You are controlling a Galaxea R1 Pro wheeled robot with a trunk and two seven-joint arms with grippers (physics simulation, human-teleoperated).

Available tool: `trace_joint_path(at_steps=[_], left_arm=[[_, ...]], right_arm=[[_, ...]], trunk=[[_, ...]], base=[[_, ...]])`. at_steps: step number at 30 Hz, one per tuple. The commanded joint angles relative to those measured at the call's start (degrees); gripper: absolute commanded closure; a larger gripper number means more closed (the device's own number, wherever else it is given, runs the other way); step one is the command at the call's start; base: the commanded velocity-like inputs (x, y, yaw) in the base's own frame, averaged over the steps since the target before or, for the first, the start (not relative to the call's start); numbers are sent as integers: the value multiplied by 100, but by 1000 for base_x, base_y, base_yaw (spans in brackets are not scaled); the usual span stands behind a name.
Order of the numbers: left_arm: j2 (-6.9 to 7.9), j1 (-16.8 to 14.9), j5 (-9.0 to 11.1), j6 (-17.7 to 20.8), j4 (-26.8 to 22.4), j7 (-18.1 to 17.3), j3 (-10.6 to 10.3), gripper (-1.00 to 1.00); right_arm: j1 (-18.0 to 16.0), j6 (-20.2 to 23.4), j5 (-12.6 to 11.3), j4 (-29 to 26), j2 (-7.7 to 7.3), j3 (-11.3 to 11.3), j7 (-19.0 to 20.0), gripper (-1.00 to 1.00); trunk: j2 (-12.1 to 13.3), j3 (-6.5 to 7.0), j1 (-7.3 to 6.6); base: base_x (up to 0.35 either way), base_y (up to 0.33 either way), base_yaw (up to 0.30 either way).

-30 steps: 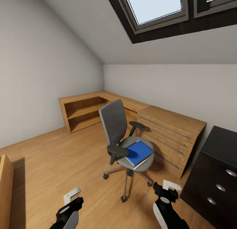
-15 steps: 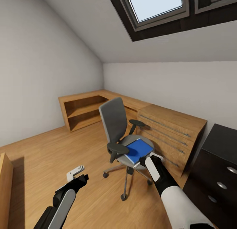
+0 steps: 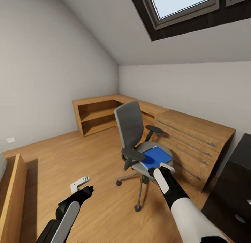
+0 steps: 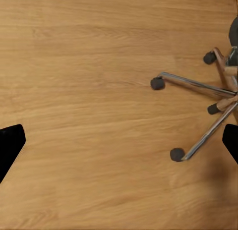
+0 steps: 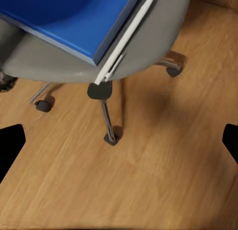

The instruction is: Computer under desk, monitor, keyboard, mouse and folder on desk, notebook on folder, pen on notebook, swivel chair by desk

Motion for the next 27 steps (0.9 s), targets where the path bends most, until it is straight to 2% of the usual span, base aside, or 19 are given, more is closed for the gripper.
trace_joint_path(at_steps=[1, 3, 8, 16, 27], left_arm=[[0, -6, 46, 14, -4, 47, -8, -100], [-4, -7, 50, 18, -1, 43, -12, -100], [-8, -6, 57, 22, 2, 39, -15, -100], [0, -6, 58, 40, 122, 29, -16, -100], [9, -2, 46, 32, 126, 29, -9, -100]], right_arm=[[-2, 15, -22, 3, 0, 51, -39, -100], [-2, 5, -1, 15, 0, 111, -44, -100], [-2, -3, 27, 19, -15, 168, -41, -100], [-2, -3, 186, 15, -31, 170, -50, -100], [-2, 2, 193, 0, -73, 153, -39, -100]], trunk=[[-45, -27, 22], [-125, -67, 66], [-125, -77, 66], [-125, -79, 66], [-125, -79, 66]], base=[[0, 0, 264], [0, 0, 265], [0, 0, 204], [0, 0, 19], [0, 0, 0]])
